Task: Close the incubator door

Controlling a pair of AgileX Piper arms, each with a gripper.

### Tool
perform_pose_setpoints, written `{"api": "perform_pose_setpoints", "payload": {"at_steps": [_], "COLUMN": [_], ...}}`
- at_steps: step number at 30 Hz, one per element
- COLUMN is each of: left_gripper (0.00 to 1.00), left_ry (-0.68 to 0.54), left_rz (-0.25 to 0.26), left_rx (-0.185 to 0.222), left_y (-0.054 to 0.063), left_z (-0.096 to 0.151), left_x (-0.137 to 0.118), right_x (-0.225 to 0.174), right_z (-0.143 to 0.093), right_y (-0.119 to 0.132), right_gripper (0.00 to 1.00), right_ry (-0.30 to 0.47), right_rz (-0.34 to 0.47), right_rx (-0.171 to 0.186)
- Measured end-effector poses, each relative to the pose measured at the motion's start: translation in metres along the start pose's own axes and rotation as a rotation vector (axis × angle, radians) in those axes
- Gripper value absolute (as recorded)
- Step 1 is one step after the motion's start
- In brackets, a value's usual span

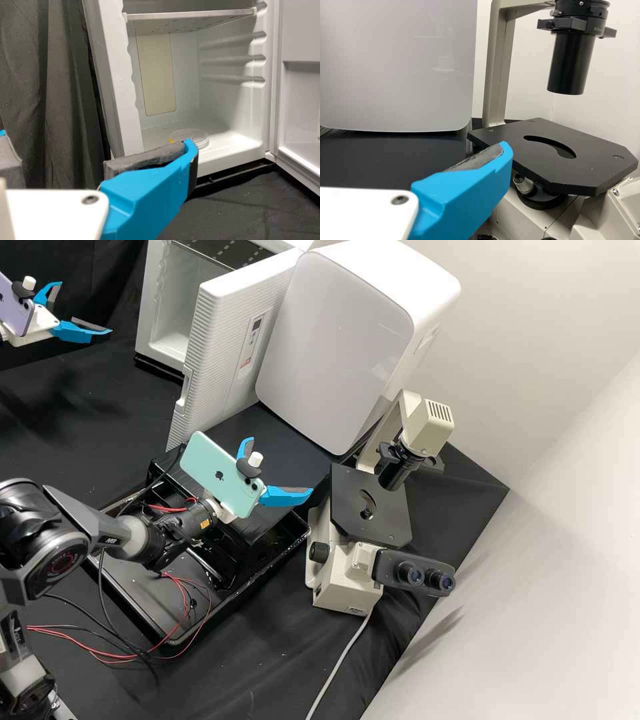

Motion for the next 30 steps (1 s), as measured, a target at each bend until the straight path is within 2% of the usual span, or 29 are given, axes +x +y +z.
{"api": "perform_pose_setpoints", "payload": {"at_steps": [11, 12, 22, 30], "left_gripper": [1.00, 1.00, 1.00, 1.00], "left_ry": [0.000, 0.000, 0.000, 0.000], "left_rz": [0.000, 0.000, 0.000, 0.000], "left_rx": [0.000, 0.000, 0.000, 0.000], "left_y": [0.000, 0.000, 0.000, 0.000], "left_z": [0.000, 0.000, 0.000, 0.000], "left_x": [0.000, 0.000, 0.000, 0.000], "right_x": [0.000, 0.000, 0.005, 0.030], "right_z": [0.000, 0.000, -0.007, -0.036], "right_y": [0.000, 0.000, 0.007, 0.029], "right_gripper": [1.00, 0.00, 0.00, 0.00], "right_ry": [0.000, 0.000, 0.044, 0.166], "right_rz": [0.000, 0.000, 0.046, 0.151], "right_rx": [0.000, 0.000, 0.001, -0.006]}}
